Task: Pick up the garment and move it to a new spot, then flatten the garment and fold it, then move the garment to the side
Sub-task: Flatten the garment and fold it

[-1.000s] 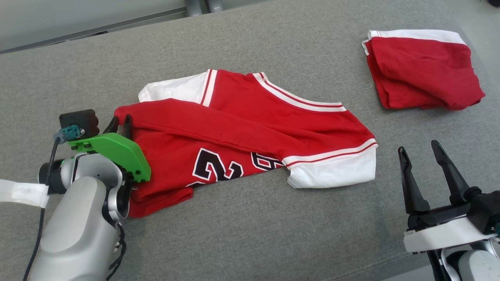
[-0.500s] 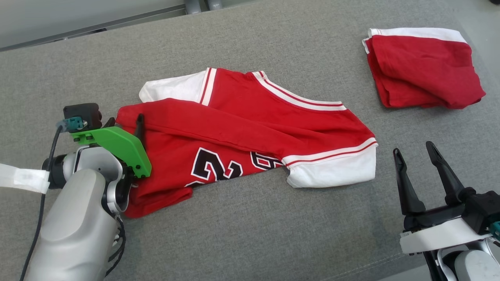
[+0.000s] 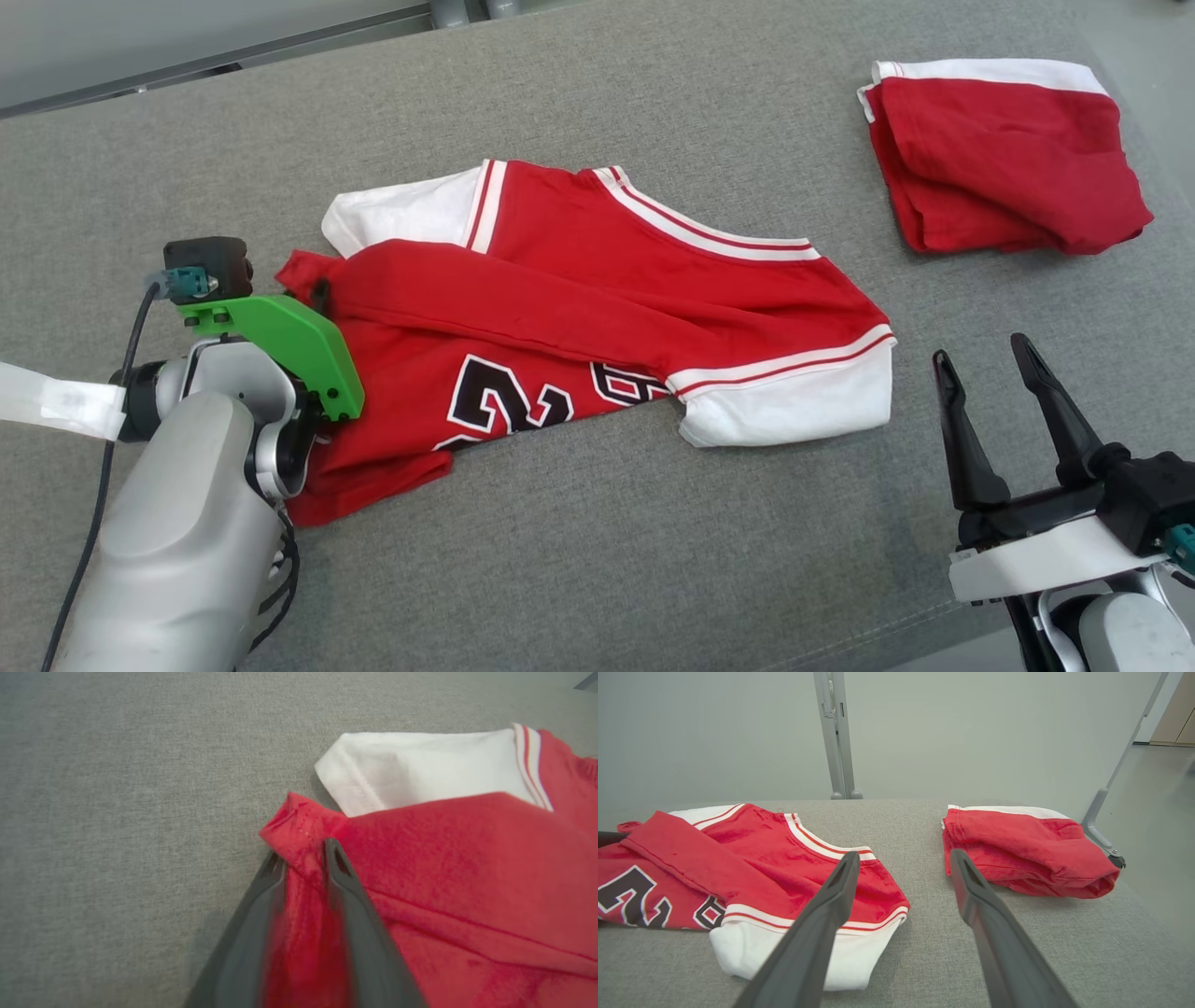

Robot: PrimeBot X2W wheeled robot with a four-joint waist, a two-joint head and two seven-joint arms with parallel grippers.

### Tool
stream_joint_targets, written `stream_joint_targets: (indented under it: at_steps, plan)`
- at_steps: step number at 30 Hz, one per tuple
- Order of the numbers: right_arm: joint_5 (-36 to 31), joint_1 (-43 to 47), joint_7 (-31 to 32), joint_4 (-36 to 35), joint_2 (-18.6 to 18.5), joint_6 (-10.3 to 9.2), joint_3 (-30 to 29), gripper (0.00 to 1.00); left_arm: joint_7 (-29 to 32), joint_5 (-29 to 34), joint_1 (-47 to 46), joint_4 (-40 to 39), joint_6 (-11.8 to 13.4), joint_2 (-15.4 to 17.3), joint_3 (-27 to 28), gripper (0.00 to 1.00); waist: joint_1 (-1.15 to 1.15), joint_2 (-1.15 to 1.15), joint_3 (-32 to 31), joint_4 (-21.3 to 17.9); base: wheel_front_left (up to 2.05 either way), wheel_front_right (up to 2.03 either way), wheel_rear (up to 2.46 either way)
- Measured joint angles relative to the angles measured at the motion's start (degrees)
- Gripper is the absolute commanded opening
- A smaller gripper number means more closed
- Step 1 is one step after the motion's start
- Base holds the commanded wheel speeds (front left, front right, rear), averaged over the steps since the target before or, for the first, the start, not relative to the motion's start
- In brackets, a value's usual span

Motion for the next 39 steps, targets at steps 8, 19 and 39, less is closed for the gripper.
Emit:
stream_joint_targets:
  at_steps: [8,19,39]
  plan:
    - [-0.3,0.5,-0.2,0.4,0.6,0.0,-1.1,1.0,-3.6,0.3,-1.9,-1.7,-1.3,-0.5,-0.3,0.0,0.0,0.0,-0.5,0.8,0.0,0.0,0.0]
    - [-1.3,2.3,0.6,-0.4,0.5,0.0,-2.0,1.0,-1.2,0.2,2.2,-28.7,2.8,3.2,1.0,0.0,0.0,0.0,-2.7,5.4,0.0,0.0,0.0]
    - [-1.2,4.3,3.1,-1.0,-1.0,0.0,-0.8,1.0,-20.3,-8.2,35.0,-30.7,3.4,-3.7,4.9,1.0,0.0,0.0,-4.4,15.1,0.0,0.0,0.0]
